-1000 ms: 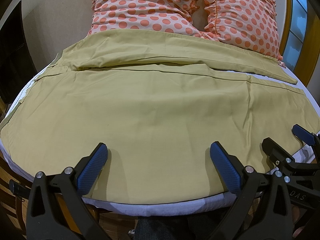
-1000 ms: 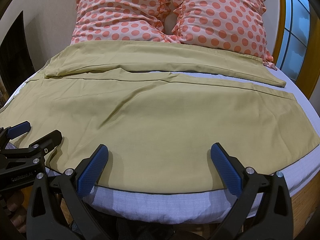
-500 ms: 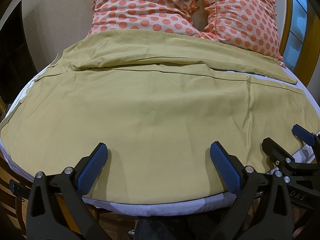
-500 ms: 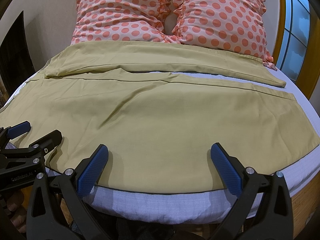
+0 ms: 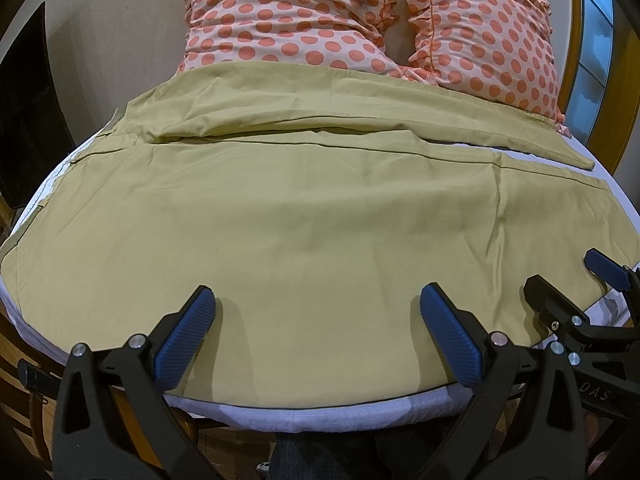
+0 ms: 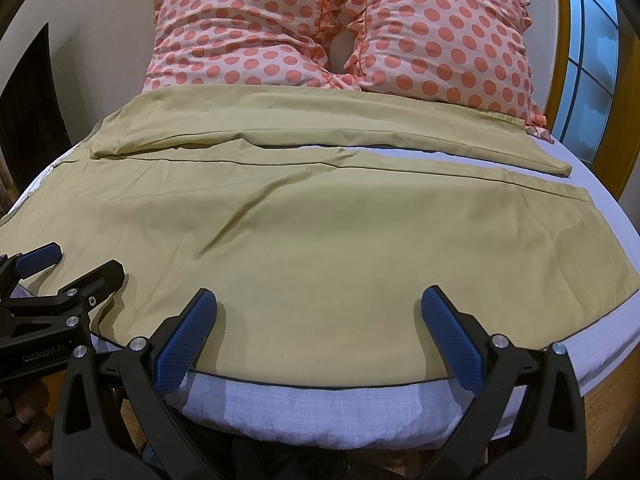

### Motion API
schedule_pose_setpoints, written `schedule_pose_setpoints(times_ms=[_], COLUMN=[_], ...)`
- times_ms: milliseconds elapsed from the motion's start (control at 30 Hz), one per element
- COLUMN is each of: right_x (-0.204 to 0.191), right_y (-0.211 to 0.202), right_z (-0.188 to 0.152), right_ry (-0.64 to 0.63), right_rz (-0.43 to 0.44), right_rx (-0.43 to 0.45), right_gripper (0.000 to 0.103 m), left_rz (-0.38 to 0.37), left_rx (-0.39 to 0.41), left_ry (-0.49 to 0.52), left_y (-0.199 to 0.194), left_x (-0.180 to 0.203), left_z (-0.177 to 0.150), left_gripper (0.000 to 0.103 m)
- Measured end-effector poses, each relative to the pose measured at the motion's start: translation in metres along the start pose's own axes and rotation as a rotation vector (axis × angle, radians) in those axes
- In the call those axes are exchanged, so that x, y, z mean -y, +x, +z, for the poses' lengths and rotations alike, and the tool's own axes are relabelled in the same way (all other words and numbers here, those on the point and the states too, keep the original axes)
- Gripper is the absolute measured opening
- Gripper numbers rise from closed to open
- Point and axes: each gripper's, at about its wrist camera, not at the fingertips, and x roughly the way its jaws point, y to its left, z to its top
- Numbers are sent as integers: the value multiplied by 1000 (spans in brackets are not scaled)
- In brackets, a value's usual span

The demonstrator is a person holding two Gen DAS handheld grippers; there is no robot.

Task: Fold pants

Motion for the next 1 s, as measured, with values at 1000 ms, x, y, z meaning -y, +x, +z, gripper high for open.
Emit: schedule_pose_setpoints(times_ms=[1000], right_x=[288], right_y=[199], right_z=[246], right_ry=[757], right_rz=[-280], right_rx=[-213], right_gripper=[64], left_rz=[-15], left_rx=[124], left_ry=[-9], left_y=[10], left_x=[-35], left_z=[94], left_gripper=[101])
